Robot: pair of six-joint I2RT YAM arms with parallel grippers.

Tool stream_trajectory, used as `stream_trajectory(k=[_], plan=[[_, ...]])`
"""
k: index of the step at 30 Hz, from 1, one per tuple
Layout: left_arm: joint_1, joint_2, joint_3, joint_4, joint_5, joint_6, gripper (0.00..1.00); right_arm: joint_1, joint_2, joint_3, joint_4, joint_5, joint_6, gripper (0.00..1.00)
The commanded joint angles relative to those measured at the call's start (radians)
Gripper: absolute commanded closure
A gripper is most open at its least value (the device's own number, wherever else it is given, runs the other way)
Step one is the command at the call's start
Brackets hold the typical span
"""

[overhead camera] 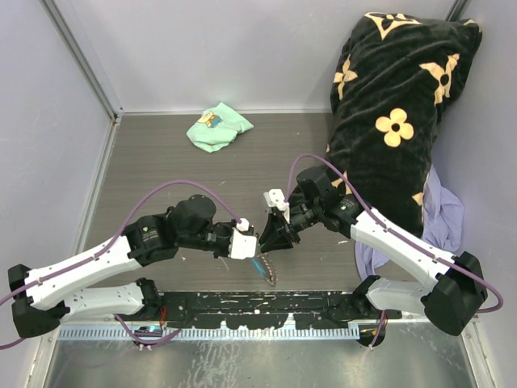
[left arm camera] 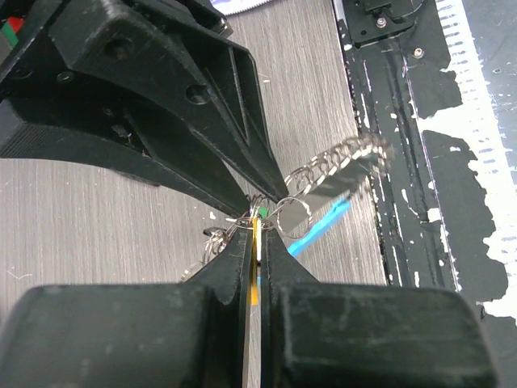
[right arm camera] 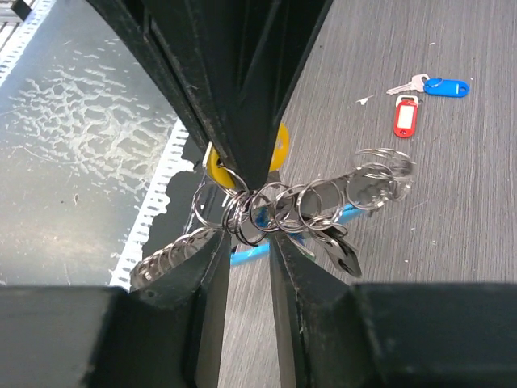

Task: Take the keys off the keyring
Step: Remove the key from the keyring.

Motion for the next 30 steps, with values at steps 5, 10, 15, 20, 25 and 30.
stream_trajectory(k=[5,10,15,20,25,30], plan=[[0.004,-0.017,0.0,0.102,0.026,0.004,1.0,0.0,-0.03,0.046,0.064,0.029,0.061,0.76],[0.006,-0.034,-0.027,0.119,0.017,-0.016,1.0,-0.022,-0.04,0.062,0.053,0.085,0.073,0.75],[0.005,-0.054,-0.059,0.153,-0.002,-0.051,1.0,-0.042,-0.049,0.069,0.025,0.091,0.064,0.6],[0.006,-0.043,-0.07,0.163,-0.043,-0.113,1.0,-0.041,-0.043,0.082,-0.067,-0.02,-0.043,0.54],[0.006,-0.069,-0.127,0.233,-0.059,-0.201,1.0,-0.049,-0.052,0.131,-0.255,-0.108,-0.245,0.61],[0.007,-0.084,-0.145,0.275,-0.066,-0.253,1.0,-0.044,-0.034,0.103,-0.316,-0.16,-0.359,0.84]])
